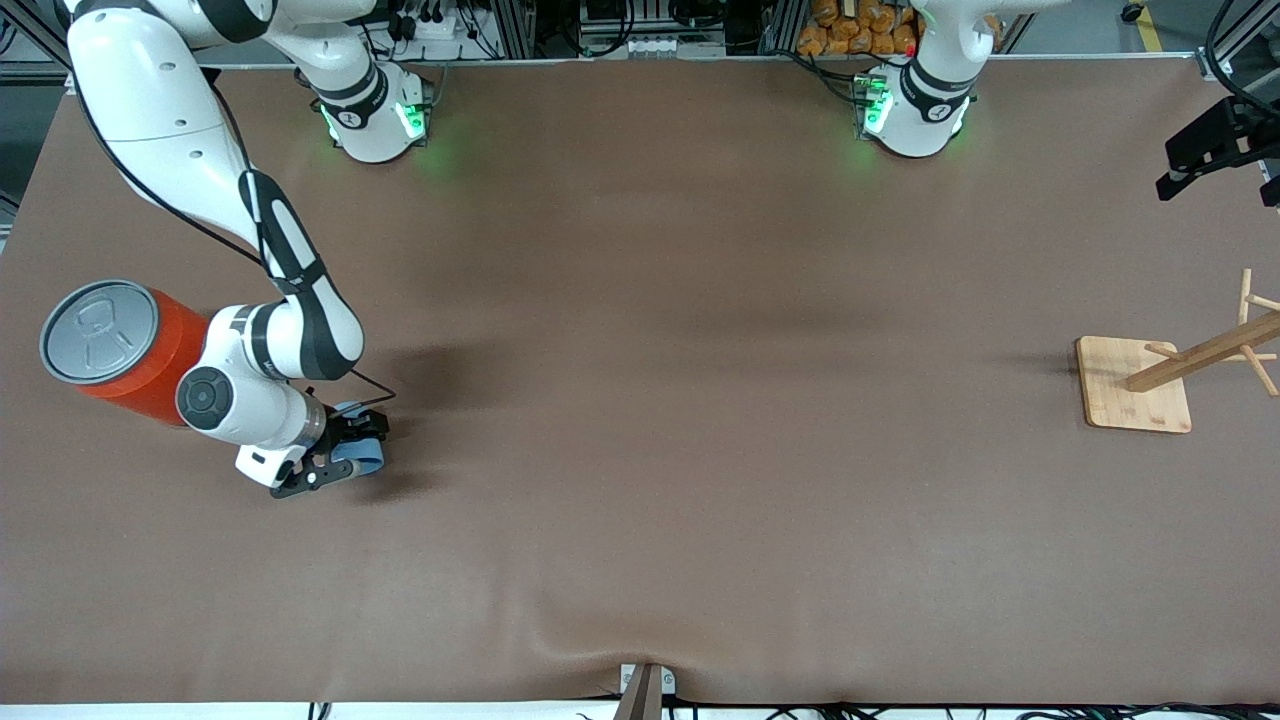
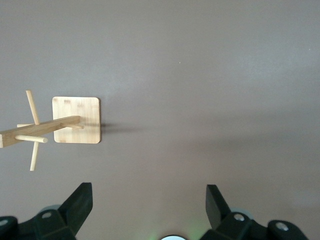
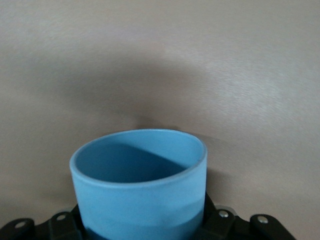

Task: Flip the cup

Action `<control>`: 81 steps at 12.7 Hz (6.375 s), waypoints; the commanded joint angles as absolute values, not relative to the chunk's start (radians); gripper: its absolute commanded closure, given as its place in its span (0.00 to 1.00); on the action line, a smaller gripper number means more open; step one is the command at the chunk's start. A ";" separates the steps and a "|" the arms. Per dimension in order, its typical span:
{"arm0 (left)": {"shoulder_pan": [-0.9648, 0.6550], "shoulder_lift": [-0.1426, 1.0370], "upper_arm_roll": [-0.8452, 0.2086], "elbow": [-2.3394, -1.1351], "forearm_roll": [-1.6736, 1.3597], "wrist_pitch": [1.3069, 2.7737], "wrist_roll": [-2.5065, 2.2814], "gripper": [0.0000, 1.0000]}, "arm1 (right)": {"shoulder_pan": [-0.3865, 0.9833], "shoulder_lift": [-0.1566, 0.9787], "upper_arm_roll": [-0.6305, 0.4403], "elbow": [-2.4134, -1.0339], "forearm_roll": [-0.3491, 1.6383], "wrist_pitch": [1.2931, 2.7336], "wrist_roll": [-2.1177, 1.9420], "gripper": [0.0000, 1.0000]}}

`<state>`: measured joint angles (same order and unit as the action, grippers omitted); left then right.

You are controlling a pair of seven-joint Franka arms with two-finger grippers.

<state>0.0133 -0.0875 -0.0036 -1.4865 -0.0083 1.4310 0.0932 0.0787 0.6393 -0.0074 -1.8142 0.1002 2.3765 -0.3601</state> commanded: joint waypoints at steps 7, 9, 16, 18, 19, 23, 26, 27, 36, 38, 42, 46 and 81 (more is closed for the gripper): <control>0.017 -0.101 -0.005 -1.486 -0.005 1.405 0.117 0.00 | 0.216 0.572 0.075 -1.760 0.097 2.316 -0.874 0.86; 0.017 -0.101 -0.005 -1.486 -0.006 1.405 0.117 0.00 | 0.233 0.580 0.164 -1.727 0.094 2.322 -0.926 0.86; 0.017 -0.097 -0.023 -1.485 -0.006 1.390 0.103 0.00 | 0.512 0.620 0.189 -1.776 0.086 2.364 -0.951 0.87; 0.017 -0.095 -0.020 -1.486 -0.006 1.390 0.107 0.00 | 0.555 0.621 0.189 -1.827 0.086 2.443 -0.945 0.91; 0.018 -0.094 -0.018 -1.489 -0.006 1.390 0.112 0.00 | 0.558 0.626 0.189 -1.841 0.086 2.453 -0.945 0.91; 0.017 -0.086 -0.017 -1.489 -0.005 1.391 0.112 0.00 | 0.557 0.635 0.189 -1.844 0.086 2.467 -0.945 0.38; 0.017 -0.084 -0.018 -1.490 -0.003 1.393 0.114 0.00 | 0.546 0.620 0.189 -1.839 0.086 2.444 -0.940 0.00; 0.015 -0.084 -0.021 -1.491 -0.005 1.393 0.112 0.00 | 0.540 0.608 0.189 -1.833 0.093 2.416 -0.939 0.00; 0.009 -0.035 -0.025 -1.486 -0.003 1.416 0.114 0.00 | 0.496 0.453 0.170 -1.805 0.083 2.111 -0.376 0.00; 0.006 -0.034 -0.025 -1.488 -0.003 1.428 0.114 0.00 | 0.483 0.460 0.125 -1.793 0.080 2.091 -0.315 0.00; 0.011 -0.020 -0.026 -1.515 -0.043 1.430 0.107 0.00 | 0.473 0.469 0.026 -1.746 0.080 2.106 -0.163 0.00; -0.012 0.005 -0.031 -1.514 -0.092 1.459 0.109 0.00 | 0.466 0.460 -0.089 -1.729 0.080 2.111 -0.108 0.00; -0.526 0.732 -0.063 -1.804 -1.532 2.069 0.492 0.17 | 0.253 -0.037 -0.370 -1.550 0.035 1.479 -0.138 0.00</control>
<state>-0.5083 0.7014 -0.0701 -1.8363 -1.4885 2.0628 0.4694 0.2537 -0.0594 -0.3821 -1.6294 0.0528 1.5102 -0.1469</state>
